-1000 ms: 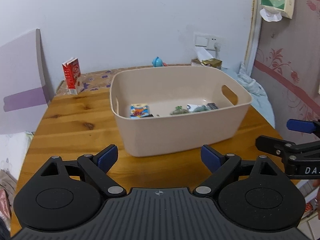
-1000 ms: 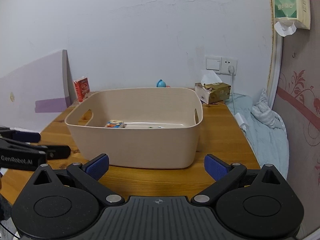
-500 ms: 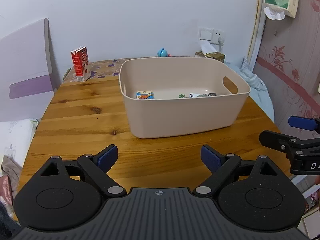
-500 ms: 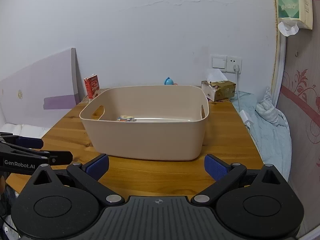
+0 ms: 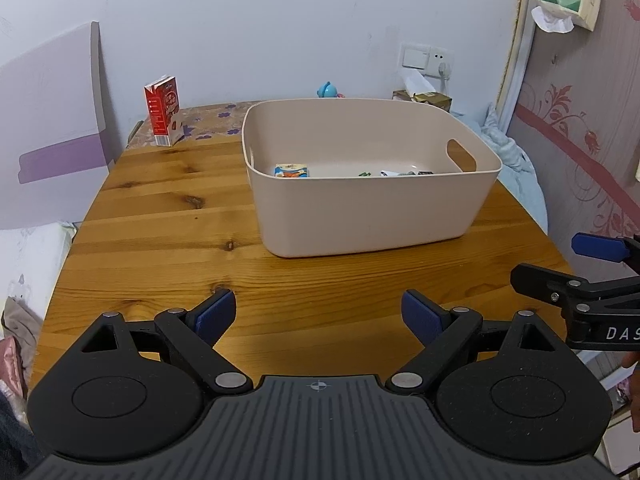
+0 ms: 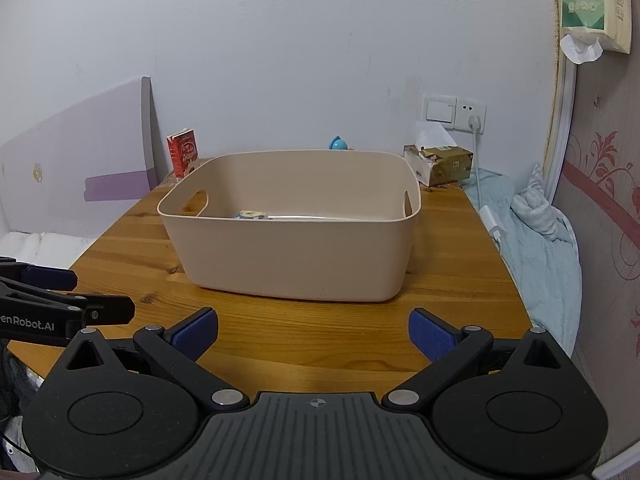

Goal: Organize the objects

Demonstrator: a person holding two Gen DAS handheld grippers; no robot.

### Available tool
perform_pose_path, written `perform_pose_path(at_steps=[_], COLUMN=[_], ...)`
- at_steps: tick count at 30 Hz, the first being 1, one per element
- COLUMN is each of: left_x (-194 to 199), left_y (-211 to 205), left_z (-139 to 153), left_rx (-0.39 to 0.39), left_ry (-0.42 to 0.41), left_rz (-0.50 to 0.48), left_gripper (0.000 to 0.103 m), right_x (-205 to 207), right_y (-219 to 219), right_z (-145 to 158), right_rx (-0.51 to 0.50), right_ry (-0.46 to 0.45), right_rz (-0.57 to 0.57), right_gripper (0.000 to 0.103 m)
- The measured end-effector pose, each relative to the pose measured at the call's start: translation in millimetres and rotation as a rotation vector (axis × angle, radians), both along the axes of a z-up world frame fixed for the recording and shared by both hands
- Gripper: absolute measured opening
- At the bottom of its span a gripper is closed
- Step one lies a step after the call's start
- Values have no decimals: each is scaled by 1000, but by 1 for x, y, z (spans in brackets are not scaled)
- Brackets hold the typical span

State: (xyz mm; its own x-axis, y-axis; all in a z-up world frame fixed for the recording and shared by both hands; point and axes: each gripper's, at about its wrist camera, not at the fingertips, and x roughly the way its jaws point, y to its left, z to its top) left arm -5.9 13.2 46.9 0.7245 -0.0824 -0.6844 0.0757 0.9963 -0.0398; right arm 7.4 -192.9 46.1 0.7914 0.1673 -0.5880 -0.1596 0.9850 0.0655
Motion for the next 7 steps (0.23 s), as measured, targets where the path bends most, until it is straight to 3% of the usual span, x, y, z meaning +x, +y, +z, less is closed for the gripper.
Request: perform_pose_path(at_steps=[7], left_x=[2], left_y=[2], left_z=[0], left_rx=[-8], left_ry=[-18], left_rz=[28], left_gripper=[95], right_x=[3], right_y=[2], right_z=[-4], right_rx=[-5], right_ry=[11], right_rz=[-1], right_gripper=[103])
